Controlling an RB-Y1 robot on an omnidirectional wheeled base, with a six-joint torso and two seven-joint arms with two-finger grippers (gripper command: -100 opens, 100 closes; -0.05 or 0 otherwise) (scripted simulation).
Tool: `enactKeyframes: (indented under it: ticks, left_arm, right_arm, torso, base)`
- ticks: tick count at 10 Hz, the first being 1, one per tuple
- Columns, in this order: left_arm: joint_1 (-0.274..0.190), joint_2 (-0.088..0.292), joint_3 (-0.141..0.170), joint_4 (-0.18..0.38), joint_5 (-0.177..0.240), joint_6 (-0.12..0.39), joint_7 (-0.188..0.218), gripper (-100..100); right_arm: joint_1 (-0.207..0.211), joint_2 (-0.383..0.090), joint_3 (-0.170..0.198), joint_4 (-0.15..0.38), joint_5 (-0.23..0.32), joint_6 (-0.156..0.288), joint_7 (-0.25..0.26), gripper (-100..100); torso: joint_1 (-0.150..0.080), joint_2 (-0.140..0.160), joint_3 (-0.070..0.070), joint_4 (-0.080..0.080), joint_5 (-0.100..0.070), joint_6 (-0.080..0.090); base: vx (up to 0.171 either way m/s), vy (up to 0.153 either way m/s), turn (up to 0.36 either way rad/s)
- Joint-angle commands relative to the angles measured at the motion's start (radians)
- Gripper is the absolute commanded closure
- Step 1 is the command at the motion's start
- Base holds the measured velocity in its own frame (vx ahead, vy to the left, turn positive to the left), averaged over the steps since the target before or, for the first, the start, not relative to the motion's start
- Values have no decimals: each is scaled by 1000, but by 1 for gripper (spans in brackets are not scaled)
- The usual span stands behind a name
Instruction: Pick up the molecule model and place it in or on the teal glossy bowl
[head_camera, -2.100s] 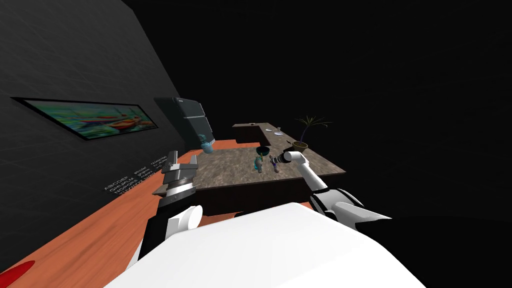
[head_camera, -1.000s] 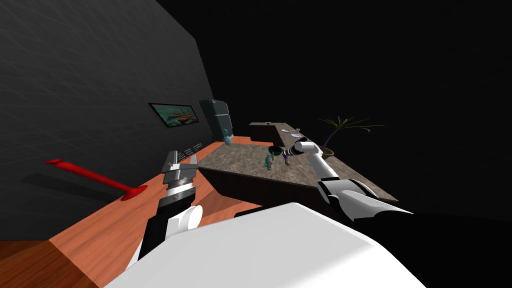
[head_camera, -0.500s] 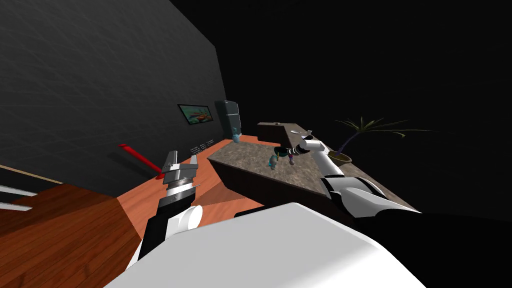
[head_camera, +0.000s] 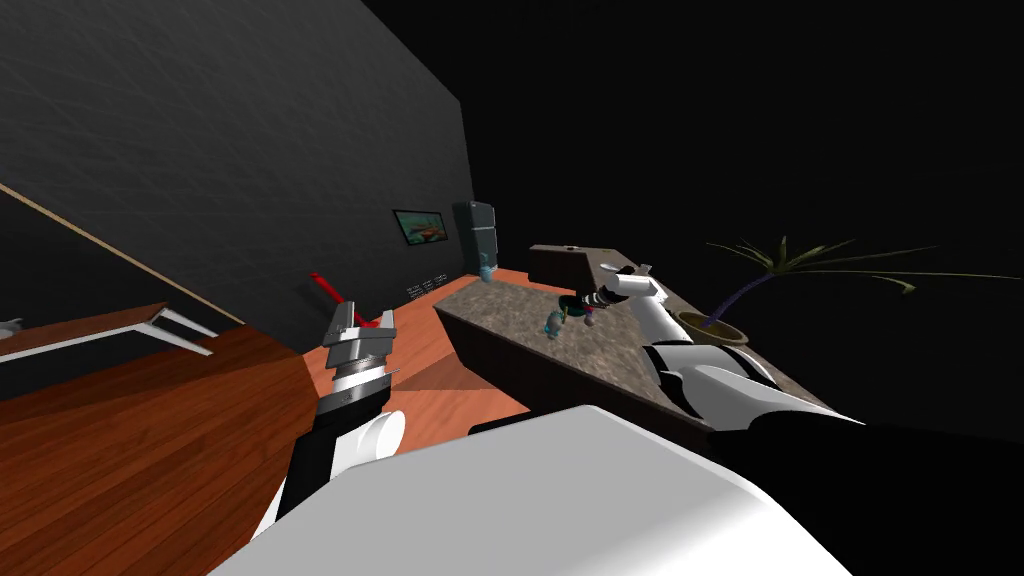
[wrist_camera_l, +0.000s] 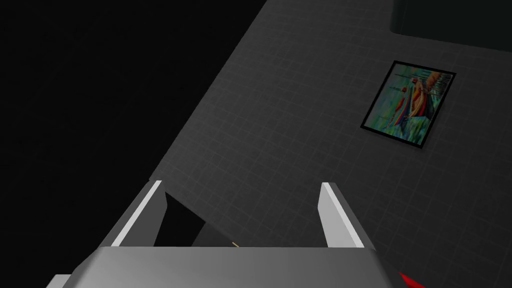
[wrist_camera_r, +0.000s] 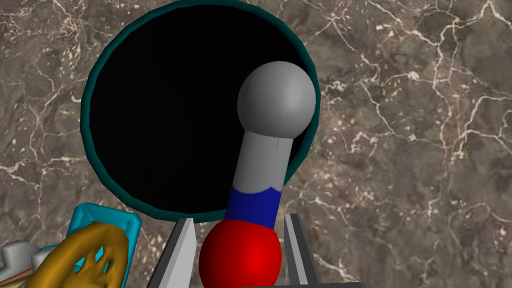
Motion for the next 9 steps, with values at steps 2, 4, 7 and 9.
enactKeyframes:
  ticks: [2,4,7,9]
  left_arm:
    - [0,0,0,0,0,0,0,0]
    - [0,0,0,0,0,0,0,0]
    - [0,0,0,0,0,0,0,0]
    - [0,0,0,0,0,0,0,0]
  right_arm:
    - [-24,-17,-21,52,19,-3,-23,100]
    - [-46,-27,-32,95,33,-12,-38,100]
    - [-78,-36,-45,155,54,-31,-57,100]
    - [-108,-41,-55,207,72,-53,-73,100]
  torso:
    - [0,0,0,0,0,0]
    - [0,0,0,0,0,-1]
    - [0,0,1,1,0,0]
    - [-1,1,1,1,0,-1]
  base:
    - [-52,-61,254]
    - [-58,-71,245]
    - [-54,-64,221]
    - [-71,-86,275]
